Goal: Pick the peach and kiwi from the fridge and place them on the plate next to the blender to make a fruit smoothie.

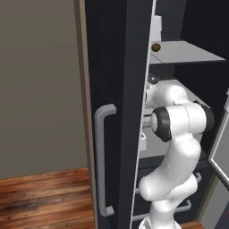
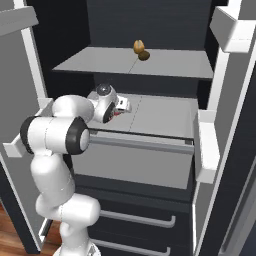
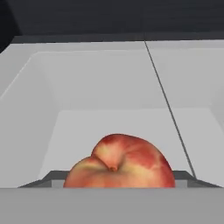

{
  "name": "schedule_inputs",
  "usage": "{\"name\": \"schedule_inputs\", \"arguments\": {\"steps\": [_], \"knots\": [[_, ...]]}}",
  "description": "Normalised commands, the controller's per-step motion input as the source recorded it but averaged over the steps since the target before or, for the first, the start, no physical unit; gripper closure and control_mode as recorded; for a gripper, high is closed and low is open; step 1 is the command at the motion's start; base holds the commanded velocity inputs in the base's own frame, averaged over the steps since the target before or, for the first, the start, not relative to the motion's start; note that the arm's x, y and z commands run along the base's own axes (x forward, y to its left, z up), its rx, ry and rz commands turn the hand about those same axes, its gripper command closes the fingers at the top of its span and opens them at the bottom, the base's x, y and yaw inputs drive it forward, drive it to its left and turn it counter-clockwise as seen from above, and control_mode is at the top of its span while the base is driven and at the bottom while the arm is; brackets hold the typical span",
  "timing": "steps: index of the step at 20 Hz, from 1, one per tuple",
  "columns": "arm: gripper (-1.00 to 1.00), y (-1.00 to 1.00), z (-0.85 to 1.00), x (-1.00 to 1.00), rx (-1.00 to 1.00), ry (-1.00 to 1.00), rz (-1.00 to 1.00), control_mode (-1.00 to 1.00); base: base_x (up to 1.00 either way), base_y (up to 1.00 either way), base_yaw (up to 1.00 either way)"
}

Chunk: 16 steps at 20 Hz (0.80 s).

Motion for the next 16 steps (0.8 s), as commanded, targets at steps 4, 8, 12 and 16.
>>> {"name": "schedule_inputs", "arguments": {"steps": [4,8,12,16], "knots": [[1.0,0.0,0.48,-1.0,0.0,-0.48,-0.03,-1.0,0.0,0.0,0.0],[1.0,0.0,1.0,-1.0,0.0,-0.17,-0.03,-1.0,0.0,0.0,0.0],[1.0,0.0,1.0,-1.0,0.0,0.02,0.0,-1.0,0.0,0.0,0.0],[1.0,0.0,1.0,-1.0,0.0,0.16,-0.01,-1.0,0.0,0.0,0.0]]}}
